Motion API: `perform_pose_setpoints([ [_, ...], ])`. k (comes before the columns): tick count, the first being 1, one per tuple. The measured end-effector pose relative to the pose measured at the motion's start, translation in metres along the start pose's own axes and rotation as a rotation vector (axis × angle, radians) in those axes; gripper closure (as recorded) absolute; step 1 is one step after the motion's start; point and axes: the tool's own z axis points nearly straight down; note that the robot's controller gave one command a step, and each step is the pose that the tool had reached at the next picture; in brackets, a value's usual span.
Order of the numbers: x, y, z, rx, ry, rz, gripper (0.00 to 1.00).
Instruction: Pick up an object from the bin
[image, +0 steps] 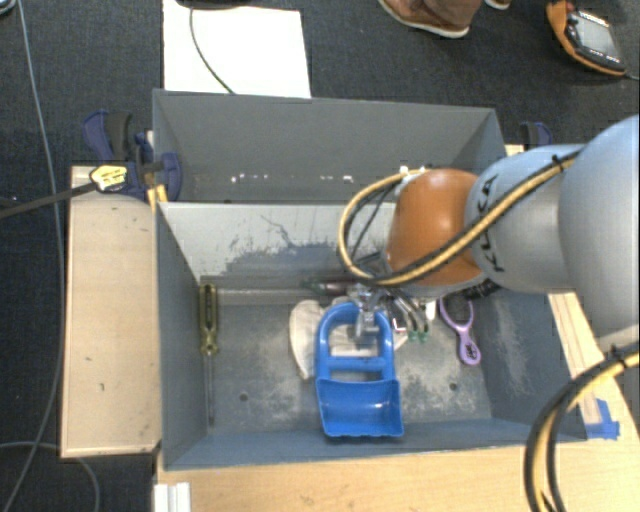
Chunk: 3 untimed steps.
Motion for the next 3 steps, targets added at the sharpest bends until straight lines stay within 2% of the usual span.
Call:
perform_pose_setpoints([
  [1, -0.0115, 0.0012, 0.002, 0.0, 0.02, 0.004, 1.0],
  [2, -0.0136, 0.0044, -0.0068, -0.001, 0.01, 0.019, 1.0],
  [3, -0.0143, 0.0056, 0.0014, 0.0, 0.019, 0.018, 1.0],
])
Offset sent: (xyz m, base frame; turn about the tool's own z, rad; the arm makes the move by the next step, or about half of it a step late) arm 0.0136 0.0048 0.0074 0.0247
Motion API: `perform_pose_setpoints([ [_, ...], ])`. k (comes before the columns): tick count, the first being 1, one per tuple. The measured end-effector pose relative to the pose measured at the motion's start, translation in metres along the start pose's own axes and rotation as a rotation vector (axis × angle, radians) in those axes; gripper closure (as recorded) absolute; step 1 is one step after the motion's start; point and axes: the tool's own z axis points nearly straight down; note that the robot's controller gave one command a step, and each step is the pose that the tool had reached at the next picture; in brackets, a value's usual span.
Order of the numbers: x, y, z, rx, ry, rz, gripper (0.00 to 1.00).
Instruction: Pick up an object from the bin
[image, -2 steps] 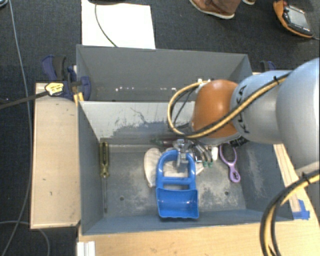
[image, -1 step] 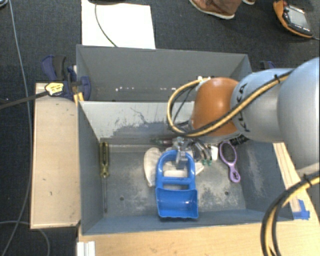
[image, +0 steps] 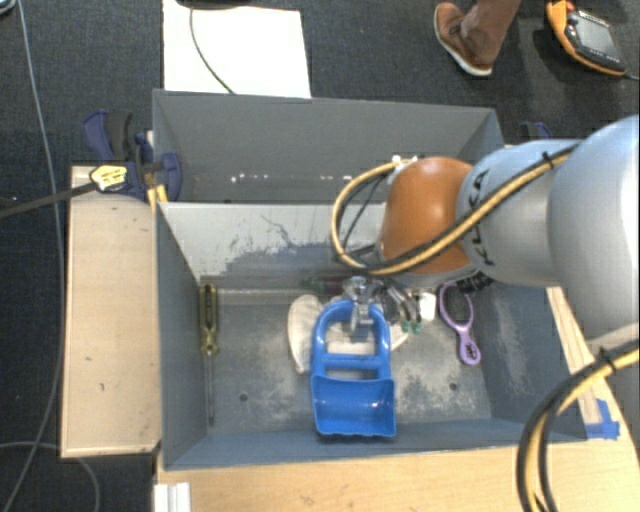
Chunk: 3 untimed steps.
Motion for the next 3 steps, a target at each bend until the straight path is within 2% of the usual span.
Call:
perform_pose_setpoints([
  [1, 0.004, -0.004, -0.001, -0.005, -0.011, 0.012, 1.0],
  [2, 0.015, -0.004, -0.089, 0.0, -0.003, -0.015, 1.0],
  [3, 0.002, 0.001, -0.013, -0.004, -0.014, 0.011, 1.0],
])
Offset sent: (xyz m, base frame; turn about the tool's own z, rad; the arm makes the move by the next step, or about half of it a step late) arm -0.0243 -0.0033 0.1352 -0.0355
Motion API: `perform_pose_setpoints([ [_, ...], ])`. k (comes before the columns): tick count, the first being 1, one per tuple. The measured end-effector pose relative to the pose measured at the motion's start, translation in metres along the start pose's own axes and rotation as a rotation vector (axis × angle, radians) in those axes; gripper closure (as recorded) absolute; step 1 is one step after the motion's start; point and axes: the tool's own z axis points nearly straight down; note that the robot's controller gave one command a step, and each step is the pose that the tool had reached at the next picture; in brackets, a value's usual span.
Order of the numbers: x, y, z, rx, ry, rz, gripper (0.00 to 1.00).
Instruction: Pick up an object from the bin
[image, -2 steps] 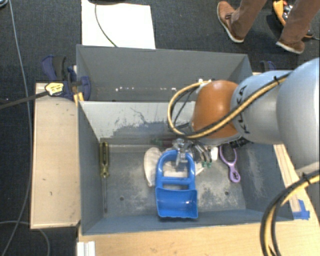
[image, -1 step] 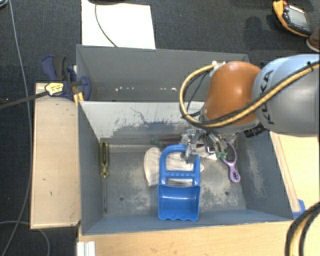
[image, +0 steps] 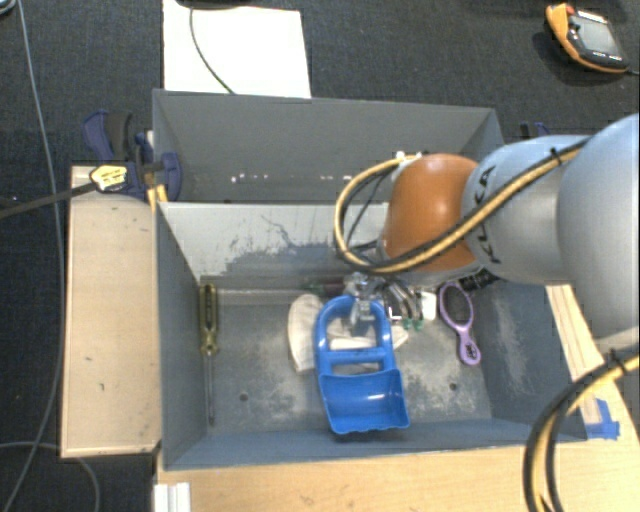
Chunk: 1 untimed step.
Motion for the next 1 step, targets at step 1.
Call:
perform_pose_setpoints([
  [1, 0.0004, 0.0051, 0.0165, 0.003, -0.001, -0.122, 1.0],
])
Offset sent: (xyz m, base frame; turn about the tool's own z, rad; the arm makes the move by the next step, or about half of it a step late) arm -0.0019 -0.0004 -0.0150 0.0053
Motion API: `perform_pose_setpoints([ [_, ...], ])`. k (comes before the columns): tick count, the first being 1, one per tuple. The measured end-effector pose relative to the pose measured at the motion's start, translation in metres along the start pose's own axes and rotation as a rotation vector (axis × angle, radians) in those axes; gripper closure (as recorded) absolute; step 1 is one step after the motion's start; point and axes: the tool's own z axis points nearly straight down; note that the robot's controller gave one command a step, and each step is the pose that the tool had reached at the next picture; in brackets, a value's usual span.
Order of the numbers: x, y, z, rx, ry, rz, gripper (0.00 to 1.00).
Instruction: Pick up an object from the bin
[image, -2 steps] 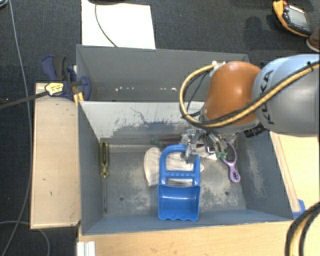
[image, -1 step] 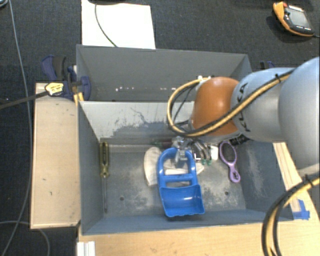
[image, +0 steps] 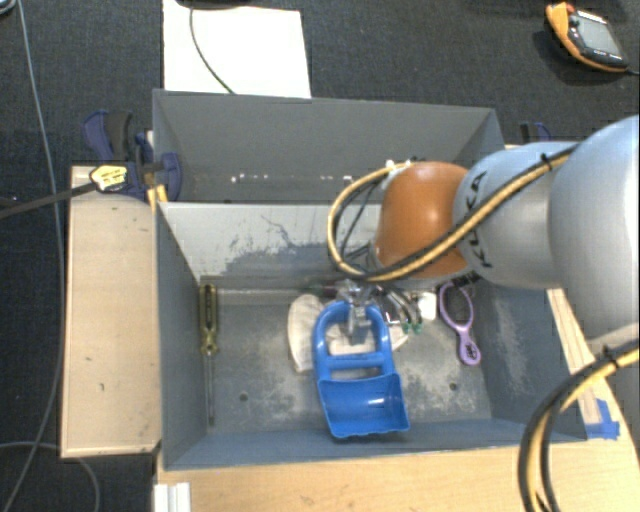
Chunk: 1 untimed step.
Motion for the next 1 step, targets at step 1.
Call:
perform_pose_setpoints([
  [1, 0.0012, -0.0042, -0.0034, -0.005, 0.002, 0.127, 1.0],
])
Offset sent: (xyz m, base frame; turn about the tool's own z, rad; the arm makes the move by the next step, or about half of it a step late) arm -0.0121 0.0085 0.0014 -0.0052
